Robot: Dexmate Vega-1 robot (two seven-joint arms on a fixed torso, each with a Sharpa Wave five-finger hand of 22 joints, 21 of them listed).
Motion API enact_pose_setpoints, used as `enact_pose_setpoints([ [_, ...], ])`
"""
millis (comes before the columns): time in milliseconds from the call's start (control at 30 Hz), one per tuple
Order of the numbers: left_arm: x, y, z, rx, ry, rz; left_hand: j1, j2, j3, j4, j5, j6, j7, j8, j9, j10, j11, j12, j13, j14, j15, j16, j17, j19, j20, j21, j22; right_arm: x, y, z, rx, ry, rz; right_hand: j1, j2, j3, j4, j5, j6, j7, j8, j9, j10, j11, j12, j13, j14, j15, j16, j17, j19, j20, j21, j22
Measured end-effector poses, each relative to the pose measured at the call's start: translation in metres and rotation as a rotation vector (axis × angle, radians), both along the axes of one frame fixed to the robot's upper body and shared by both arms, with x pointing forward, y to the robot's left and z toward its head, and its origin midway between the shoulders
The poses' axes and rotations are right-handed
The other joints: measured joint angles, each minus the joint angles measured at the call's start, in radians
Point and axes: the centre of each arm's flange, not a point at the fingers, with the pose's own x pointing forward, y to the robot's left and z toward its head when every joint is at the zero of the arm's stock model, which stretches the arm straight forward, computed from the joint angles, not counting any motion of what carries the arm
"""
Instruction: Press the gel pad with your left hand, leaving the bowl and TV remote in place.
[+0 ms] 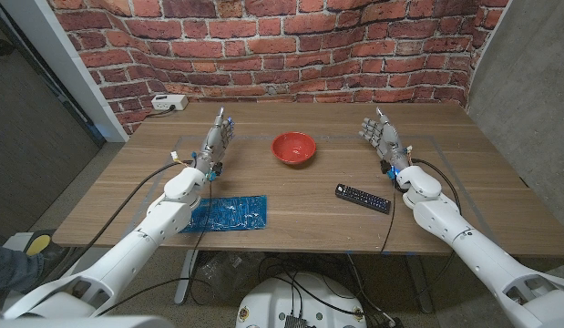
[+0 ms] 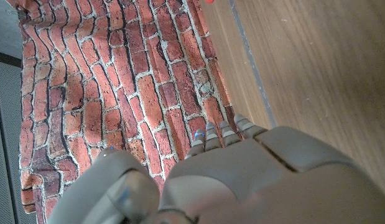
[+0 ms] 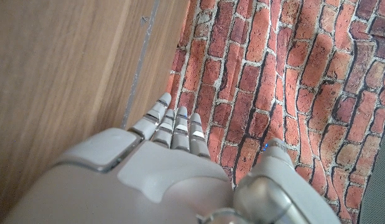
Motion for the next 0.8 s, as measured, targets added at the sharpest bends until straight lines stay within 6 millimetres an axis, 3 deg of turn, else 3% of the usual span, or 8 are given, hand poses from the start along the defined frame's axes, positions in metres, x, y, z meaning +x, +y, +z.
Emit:
enact_pose_setpoints([
  [800, -0.038, 0.019, 0.002, 0.072, -0.047, 0.042, 0.02, 0.02, 0.0, 0.0, 0.004, 0.025, 0.009, 0.007, 0.002, 0.039, -0.003, 0.008, 0.0, 0.028, -0.005, 0.004, 0.0, 0.013, 0.013, 0.002, 0.0, -0.029, 0.006, -0.007, 0.005, -0.08, -0.025, 0.004, -0.004, 0.0, 0.0, 0.0, 0.007, -0.004, 0.0, 0.0, 0.0, 0.0, 0.0, 0.0, 0.0, 0.0, 0.0, 0.0, 0.011, 0.003, 0.0, 0.0],
])
